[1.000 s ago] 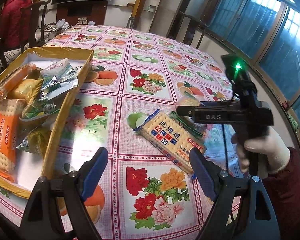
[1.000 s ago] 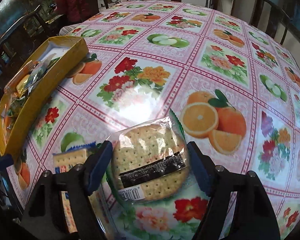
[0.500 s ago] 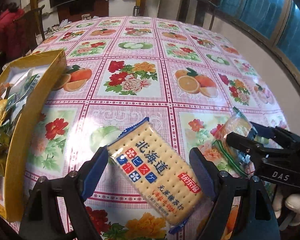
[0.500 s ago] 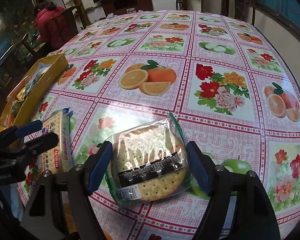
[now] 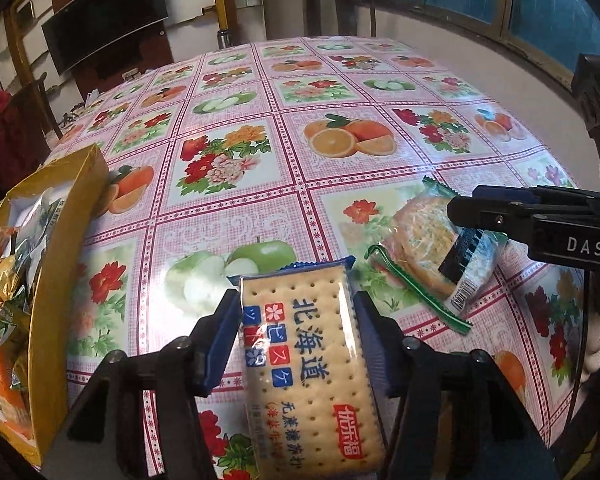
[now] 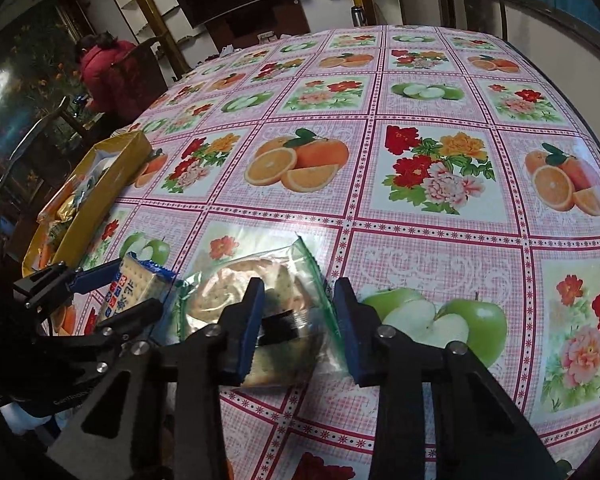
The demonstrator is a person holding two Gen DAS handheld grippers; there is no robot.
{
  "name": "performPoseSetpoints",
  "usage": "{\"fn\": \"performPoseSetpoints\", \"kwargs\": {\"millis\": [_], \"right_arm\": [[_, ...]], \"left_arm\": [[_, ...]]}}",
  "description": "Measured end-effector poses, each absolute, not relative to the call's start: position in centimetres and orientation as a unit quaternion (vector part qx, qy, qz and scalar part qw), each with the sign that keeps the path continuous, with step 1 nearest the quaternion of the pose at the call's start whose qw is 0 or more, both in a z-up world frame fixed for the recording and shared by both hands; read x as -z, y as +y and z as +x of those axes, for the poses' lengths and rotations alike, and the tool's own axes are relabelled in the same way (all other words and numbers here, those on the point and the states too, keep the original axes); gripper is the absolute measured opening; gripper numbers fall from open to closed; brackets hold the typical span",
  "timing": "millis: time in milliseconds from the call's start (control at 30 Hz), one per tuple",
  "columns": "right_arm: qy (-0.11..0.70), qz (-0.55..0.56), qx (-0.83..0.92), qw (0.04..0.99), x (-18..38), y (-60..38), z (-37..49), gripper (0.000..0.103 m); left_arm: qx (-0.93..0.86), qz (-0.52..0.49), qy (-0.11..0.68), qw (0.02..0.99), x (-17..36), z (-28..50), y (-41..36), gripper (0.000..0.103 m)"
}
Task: Organize snacks
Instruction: 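Grasp the blue-white cracker pack with the left tool while the right tool grasps the round cracker pack, then carry both packs into the white box and open both tools to release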
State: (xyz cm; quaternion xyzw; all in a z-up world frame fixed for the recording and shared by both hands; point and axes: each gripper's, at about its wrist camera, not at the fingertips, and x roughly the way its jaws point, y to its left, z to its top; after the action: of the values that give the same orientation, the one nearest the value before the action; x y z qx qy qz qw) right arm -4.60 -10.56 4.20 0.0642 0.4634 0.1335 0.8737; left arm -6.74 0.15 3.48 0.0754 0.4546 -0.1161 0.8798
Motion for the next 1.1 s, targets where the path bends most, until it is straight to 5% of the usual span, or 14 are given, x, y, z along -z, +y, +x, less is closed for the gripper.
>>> {"fn": "performPoseSetpoints", "kwargs": {"millis": [33, 100, 333, 533, 800, 1100], "right_arm": [[0.461, 0.070, -0.134, 0.874, -4.2, -10.7, -4.8, 0.066], [0.456, 0.083, -0.124, 0.877, -4.6, -10.9, -5.2, 0.088], [0.480, 0.097, -0.089, 0.867, -5.5, -10.2, -7.9, 0.088], [0.492, 0.003, -0.047, 0.869, -3.8, -6.1, -7.3, 0.093], [0.526, 0.113, -0.008, 0.843, -3.9, -5.9, -4.2, 0.093], [0.498, -0.129, -0.035, 0.857, -4.3, 1.7, 1.1, 0.093]], "left_arm": [[0.117, 0.070, 0.456, 0.880, -3.4, -6.6, 0.0, 0.057], [0.119, 0.057, 0.455, 0.881, -3.5, -6.9, 0.8, 0.057], [0.134, 0.007, 0.438, 0.889, -4.9, -8.2, 3.9, 0.056], [0.143, -0.024, 0.427, 0.893, -5.2, -9.0, 6.2, 0.056], [0.151, -0.061, 0.398, 0.903, -6.2, -10.3, 9.7, 0.056], [0.142, -0.089, 0.381, 0.909, -7.0, -11.9, 13.5, 0.055]]}}
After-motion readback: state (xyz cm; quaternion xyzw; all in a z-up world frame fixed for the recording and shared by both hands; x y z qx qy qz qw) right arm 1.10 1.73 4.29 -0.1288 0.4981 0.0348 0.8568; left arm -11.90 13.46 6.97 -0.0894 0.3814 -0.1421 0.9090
